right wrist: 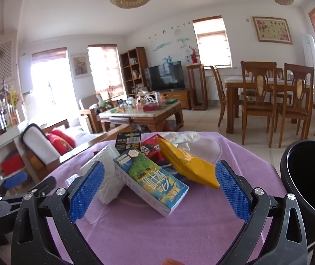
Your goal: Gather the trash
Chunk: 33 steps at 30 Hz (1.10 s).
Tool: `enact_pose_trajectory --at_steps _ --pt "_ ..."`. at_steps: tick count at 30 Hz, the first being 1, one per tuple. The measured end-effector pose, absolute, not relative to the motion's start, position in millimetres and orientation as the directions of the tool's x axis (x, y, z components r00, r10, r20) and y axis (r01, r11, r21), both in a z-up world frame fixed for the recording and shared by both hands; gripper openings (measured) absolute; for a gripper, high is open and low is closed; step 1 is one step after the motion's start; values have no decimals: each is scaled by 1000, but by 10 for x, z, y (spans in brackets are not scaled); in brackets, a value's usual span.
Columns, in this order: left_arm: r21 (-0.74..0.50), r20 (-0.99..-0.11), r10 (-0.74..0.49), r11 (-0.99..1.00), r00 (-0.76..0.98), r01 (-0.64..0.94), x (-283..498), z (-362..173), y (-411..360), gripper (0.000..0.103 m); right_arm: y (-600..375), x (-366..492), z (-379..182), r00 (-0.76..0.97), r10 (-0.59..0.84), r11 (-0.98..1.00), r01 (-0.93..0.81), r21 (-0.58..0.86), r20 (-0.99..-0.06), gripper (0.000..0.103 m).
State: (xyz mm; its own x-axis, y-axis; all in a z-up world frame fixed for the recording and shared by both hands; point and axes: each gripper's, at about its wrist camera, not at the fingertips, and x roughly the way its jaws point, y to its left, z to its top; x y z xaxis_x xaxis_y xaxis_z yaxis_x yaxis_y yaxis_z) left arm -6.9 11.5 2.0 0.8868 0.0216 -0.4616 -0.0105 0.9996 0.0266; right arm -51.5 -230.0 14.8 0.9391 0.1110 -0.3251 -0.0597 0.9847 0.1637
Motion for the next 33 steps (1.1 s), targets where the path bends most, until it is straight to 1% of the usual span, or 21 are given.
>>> enact_pose_trajectory --at_steps 33 --pt "38 -461 15 999 888 3 -83 53 68 98 -2293 -519 148 939 110 985 -58 164 -326 99"
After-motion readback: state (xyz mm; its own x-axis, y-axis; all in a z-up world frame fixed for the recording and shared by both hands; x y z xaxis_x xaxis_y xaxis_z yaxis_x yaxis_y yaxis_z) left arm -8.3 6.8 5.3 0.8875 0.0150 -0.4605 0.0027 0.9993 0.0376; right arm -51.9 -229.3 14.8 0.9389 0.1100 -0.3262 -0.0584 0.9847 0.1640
